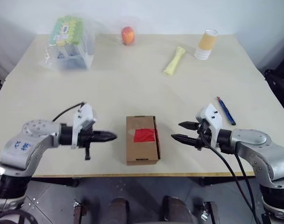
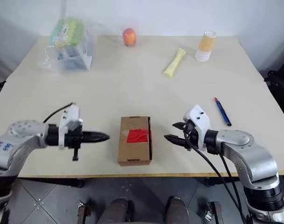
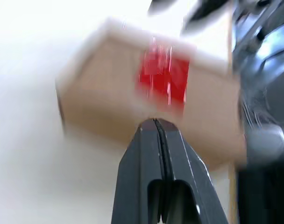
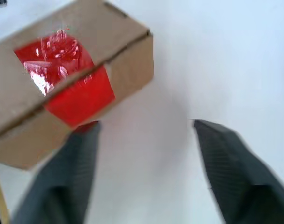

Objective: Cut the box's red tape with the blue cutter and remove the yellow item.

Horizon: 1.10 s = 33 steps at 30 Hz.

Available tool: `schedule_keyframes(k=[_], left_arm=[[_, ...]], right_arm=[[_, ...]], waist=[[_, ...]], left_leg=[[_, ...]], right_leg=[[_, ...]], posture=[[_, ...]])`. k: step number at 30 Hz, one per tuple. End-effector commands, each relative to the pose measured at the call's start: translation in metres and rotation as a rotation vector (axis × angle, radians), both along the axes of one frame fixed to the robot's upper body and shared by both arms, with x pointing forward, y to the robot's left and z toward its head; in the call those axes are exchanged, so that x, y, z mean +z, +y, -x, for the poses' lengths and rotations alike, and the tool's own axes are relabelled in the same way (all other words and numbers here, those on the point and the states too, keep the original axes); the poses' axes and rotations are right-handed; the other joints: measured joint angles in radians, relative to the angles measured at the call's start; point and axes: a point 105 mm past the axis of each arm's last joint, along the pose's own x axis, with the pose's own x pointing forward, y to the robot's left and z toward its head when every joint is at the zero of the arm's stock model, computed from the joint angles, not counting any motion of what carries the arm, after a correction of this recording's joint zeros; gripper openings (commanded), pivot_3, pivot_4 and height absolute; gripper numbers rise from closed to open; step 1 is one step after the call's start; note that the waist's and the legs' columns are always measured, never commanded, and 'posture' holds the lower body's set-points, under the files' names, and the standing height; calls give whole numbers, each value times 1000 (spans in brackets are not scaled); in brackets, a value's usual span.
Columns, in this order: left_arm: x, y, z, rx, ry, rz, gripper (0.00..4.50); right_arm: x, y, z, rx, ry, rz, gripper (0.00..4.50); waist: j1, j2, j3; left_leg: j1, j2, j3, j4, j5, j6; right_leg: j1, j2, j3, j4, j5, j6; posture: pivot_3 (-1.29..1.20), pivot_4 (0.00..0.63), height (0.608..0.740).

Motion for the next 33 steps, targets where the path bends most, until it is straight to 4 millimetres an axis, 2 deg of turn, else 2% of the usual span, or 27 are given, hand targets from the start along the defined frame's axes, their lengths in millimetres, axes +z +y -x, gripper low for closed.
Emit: schedule_keyframes(k=[1, 4, 7, 16, 19, 26, 30, 33], left_arm=[[-13, -19, -10, -5, 6, -21, 0], [-31, -30, -15, -25, -13, -102, 0], [-43, -32, -14, -27, 1, -147, 0], [-54, -28, -6, -20, 27, -184, 0], [-55, -27, -6, -13, 29, -181, 0], [-62, -22, -6, 6, 33, -191, 0], [-67, -19, -7, 12, 33, -188, 0], [-69, -18, -7, 18, 31, -184, 0]], right_arm=[[16, 13, 0, -12, -3, -99, 4447], [11, 23, -1, -18, 38, -80, 4447], [-3, 25, -6, -85, 121, -49, 4447], [-22, 38, -3, -97, 234, -36, 4447], [-27, 31, -7, -153, 237, 24, 4447], [-17, 9, -20, -233, 156, 196, 4447], [-15, 7, -20, -212, 132, 249, 4447], [-23, 12, -19, -190, 158, 243, 4447]], waist=[[-4, 0, 0], [-7, 0, 0], [-5, 0, 0], [-6, 1, -2], [-7, 1, -2], [-7, 1, -3], [-7, 1, -3], [-7, 1, -3]], left_leg=[[0, 0, 0, 0, 0, 0], [0, 0, 0, -2, 0, 0], [-1, 0, 0, -2, 0, 0], [0, 0, 0, -1, 0, 0], [1, 0, 1, -2, 0, 0], [1, 0, 1, -1, 0, 0], [1, 0, 1, -1, 0, 0], [1, 0, 2, -1, 0, 0]], right_leg=[[0, 0, 0, 1, 0, 0], [-3, 0, 0, 3, 0, 0], [-5, 0, 0, 4, 0, 0], [-5, 0, 1, 6, 0, 0], [-5, 0, 1, 6, 0, 0], [-4, 0, 3, 6, 0, 0], [-5, 0, 3, 6, 0, 0], [-5, 0, 3, 6, 0, 0]], posture=[[0, 150, 740], [0, 150, 740], [0, 150, 740], [0, 150, 740], [0, 150, 740], [0, 150, 740], [0, 150, 740], [0, 150, 740]])
